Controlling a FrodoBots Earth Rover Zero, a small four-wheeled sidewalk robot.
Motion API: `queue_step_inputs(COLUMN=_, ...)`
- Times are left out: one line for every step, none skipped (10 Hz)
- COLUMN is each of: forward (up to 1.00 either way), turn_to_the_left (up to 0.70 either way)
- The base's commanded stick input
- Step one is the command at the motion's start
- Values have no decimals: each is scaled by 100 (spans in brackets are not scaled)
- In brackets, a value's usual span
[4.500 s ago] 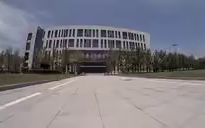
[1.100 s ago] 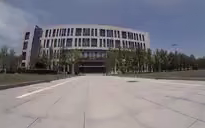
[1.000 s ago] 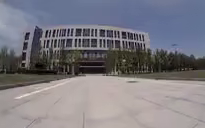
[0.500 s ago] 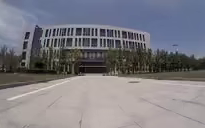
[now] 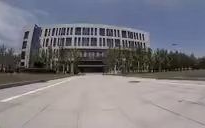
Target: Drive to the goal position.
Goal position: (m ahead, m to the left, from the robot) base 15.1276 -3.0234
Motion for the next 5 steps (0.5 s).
queue_step_inputs(forward=50, turn_to_the_left=1)
queue_step_inputs(forward=50, turn_to_the_left=1)
queue_step_inputs(forward=50, turn_to_the_left=1)
queue_step_inputs(forward=50, turn_to_the_left=1)
queue_step_inputs(forward=50, turn_to_the_left=1)
